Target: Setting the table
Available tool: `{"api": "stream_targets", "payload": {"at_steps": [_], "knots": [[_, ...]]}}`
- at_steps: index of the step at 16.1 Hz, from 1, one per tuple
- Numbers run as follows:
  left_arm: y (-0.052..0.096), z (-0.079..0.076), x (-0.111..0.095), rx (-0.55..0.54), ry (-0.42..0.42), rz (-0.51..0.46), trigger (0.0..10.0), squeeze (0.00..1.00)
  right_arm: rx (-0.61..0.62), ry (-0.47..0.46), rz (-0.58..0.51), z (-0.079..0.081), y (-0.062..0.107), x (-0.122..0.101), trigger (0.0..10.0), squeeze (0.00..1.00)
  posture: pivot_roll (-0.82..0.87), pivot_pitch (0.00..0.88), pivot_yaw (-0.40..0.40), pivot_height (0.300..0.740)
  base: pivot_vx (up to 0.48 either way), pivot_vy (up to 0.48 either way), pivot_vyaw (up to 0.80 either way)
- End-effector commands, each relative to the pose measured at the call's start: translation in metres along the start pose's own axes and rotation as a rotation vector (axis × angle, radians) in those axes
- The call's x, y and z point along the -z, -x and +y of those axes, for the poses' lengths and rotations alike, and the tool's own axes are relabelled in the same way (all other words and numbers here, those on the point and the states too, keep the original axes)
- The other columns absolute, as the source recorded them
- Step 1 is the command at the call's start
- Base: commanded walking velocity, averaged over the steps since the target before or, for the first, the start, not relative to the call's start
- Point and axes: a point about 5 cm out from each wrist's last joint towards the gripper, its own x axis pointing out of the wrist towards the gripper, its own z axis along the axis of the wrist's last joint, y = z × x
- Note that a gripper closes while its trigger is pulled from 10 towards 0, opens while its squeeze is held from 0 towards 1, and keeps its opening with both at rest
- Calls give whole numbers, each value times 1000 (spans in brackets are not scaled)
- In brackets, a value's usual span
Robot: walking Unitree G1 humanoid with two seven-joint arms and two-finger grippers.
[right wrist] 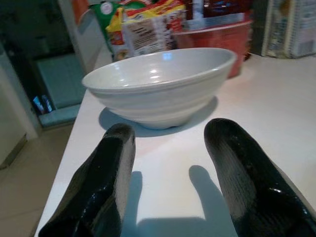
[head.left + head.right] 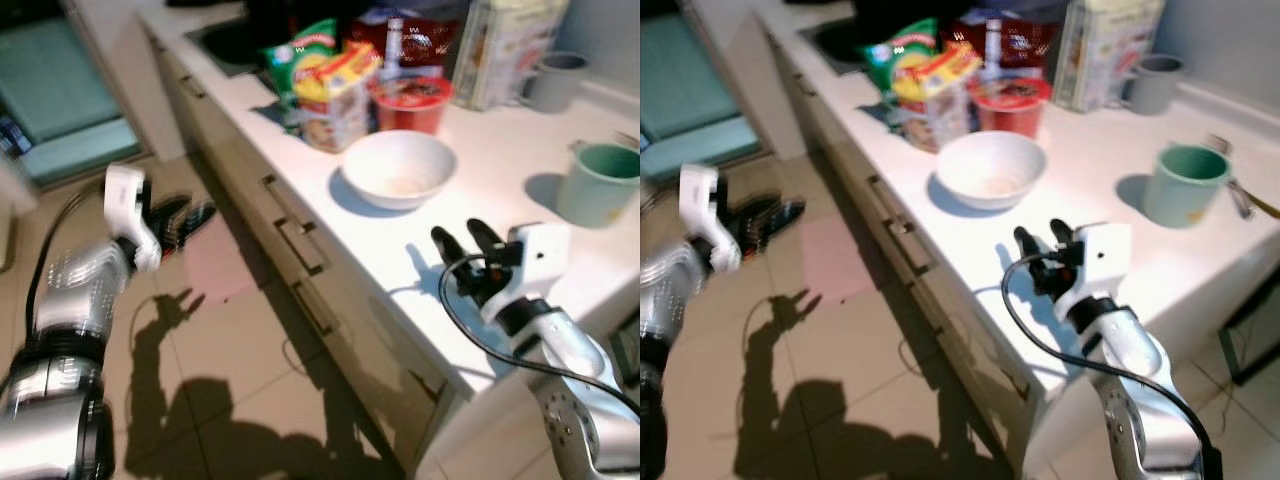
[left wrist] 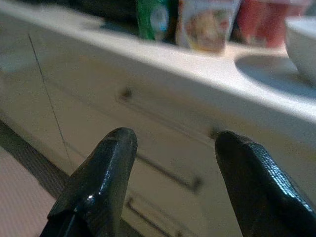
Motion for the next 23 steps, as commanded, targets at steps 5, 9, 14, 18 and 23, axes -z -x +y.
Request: {"api": "stream_targets", "payload": {"at_steps": [5,9,14,18,23], "knots": [[16,-56,43,178,131,3,10000,0,-77,42,34,10,11,16,10000,0,-14,0,101,740,0,0,0],[15,-93,49,302,223,22,10000,0,-110,34,13,13,13,9,10000,0,-28,0,103,740,0,0,0],[15,-105,44,321,249,48,10000,0,-40,-53,-91,5,3,-16,10000,0,-31,0,113,740,0,0,0],[16,-112,46,328,252,85,10000,0,53,-172,-142,-5,0,-23,10000,0,-31,0,122,740,0,0,0],[16,-114,46,330,253,102,10000,0,213,-293,-167,-19,-8,-23,10000,0,-29,0,127,740,0,0,0]]}}
